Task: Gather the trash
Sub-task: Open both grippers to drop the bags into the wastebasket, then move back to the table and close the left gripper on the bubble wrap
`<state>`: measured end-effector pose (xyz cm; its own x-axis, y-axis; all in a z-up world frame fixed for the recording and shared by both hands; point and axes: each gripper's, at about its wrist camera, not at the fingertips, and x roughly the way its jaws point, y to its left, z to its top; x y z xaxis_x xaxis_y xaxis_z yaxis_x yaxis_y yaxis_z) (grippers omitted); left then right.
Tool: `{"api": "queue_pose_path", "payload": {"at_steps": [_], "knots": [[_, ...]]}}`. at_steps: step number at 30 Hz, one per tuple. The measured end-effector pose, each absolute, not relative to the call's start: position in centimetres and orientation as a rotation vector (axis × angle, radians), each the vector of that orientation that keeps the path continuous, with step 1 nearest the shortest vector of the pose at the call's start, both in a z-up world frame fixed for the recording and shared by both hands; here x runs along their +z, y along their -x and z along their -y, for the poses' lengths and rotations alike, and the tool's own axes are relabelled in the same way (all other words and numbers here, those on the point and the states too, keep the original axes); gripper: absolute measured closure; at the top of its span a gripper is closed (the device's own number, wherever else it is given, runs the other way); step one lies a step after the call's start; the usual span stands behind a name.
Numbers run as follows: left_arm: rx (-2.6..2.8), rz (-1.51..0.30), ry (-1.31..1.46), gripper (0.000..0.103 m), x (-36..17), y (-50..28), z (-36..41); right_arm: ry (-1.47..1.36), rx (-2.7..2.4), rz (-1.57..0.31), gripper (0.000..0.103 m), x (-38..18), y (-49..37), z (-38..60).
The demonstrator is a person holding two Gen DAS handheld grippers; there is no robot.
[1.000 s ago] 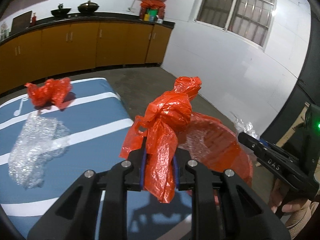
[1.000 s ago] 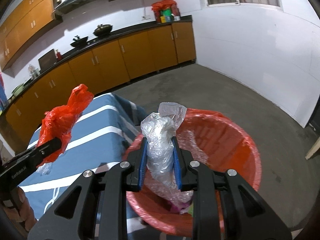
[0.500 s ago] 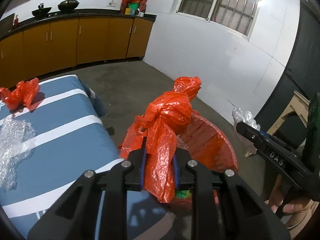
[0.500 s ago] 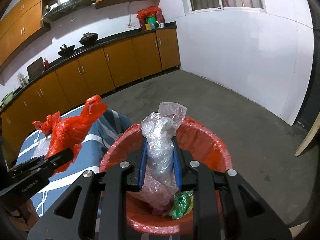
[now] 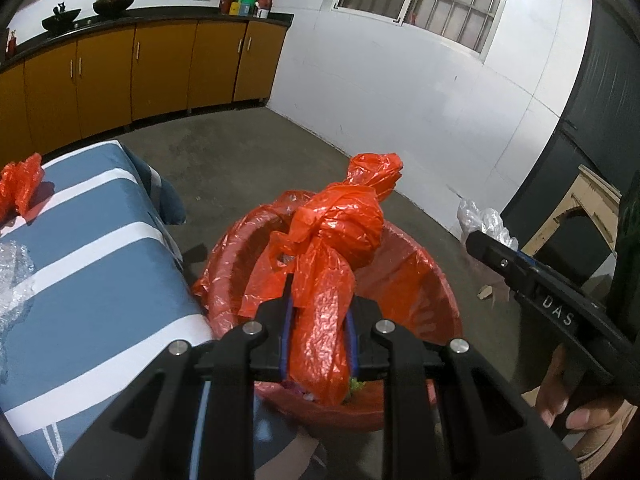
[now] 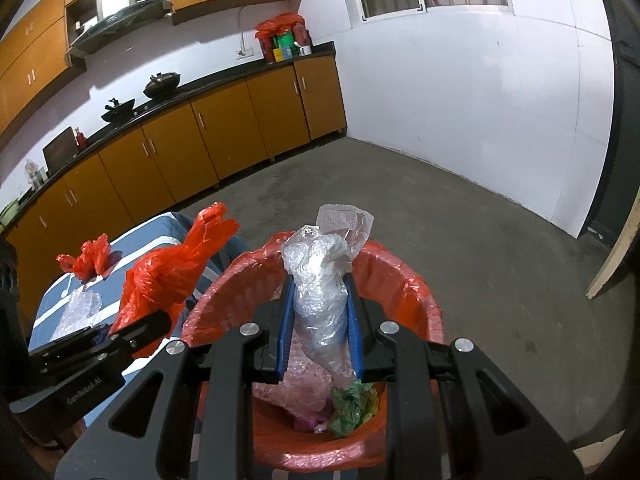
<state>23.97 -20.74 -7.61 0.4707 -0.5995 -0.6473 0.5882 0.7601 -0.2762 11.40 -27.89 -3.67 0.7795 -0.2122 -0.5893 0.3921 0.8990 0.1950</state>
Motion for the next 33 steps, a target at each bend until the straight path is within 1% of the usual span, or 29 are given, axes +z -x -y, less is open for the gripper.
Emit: {"api": "queue_pose_path", "payload": {"at_steps": [3, 5, 7, 12, 22, 33], "knots": [[-0.732, -0.813, 0.014, 0.08, -8.0, -24.1, 21.0, -0.328, -0.33, -0.594, 0.079, -3.8, -11.5, 28.2], [-0.73, -0.822, 0.015, 0.076, -8.2, -24.1, 21.2, -0.34, -0.324, -0.594, 0.079, -3.9, -11.5, 28.4], [-0.73, -0.833, 0.019, 0.066, -8.4, -24.2, 21.2, -0.359, -0.318, -0.594, 0.074, -4.0, -11.5, 28.6], [-0.707, -0.85, 0.029, 0.058, -9.0, -24.6, 20.5, -0.369, -0.32, -0.599, 0.064, -4.4, -11.3, 28.8], [-0.575, -0.806, 0.023, 0.045, -9.0, -25.0, 16.2, -0.309, -0.319, -0.619, 0.063, -4.8, -12.1, 27.4], [-0.311, -0.741, 0.046, 0.034, -8.9, -25.9, 6.3, -0.224, -0.241, -0.637, 0.063, -4.8, -14.5, 23.5]]}}
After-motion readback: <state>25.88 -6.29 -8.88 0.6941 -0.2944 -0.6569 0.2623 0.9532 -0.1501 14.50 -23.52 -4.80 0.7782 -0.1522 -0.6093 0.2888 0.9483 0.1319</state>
